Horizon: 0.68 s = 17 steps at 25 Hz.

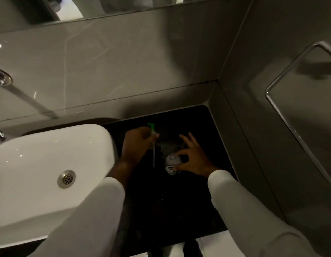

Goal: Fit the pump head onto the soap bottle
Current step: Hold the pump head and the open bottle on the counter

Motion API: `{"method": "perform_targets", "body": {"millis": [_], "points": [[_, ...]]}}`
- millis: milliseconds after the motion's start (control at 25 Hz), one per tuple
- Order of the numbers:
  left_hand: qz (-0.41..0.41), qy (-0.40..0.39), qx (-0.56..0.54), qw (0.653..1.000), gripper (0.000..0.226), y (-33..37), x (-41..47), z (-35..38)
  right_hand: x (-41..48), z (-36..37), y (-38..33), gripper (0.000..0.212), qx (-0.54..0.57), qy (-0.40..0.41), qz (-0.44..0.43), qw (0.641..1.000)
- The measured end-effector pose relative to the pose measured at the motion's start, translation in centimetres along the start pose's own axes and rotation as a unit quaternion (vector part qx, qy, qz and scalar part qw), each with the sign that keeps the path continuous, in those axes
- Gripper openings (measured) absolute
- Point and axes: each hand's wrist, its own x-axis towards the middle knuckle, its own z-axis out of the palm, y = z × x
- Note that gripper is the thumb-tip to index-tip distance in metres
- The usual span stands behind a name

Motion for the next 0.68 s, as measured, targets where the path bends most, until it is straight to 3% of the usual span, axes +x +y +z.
{"method": "perform_targets", "body": {"millis": [120,240,440,680], "points": [[0.110,0.083,-0.134,0.981,0.016,3.4,-0.4,-3.0,0.6,-0.9,-1.1,0.039,-0.038,-0.020,0.018,0.999],[0.158,0.083,-0.226,0.958,0.025,5.0,-1.3,-3.7,0.7,-1.2,-2.0,0.041,-0.052,-0.024,0.031,0.998],[0.120,0.071,-0.271,0.953,0.029,4.2,-2.0,-1.7,0.4,-1.4,-2.1,0.041,-0.053,-0.022,0.037,0.998],[0.108,0.019,-0.202,0.973,0.026,2.3,-2.3,0.8,0.5,-1.2,-1.8,0.040,-0.045,-0.017,0.039,0.998]]}}
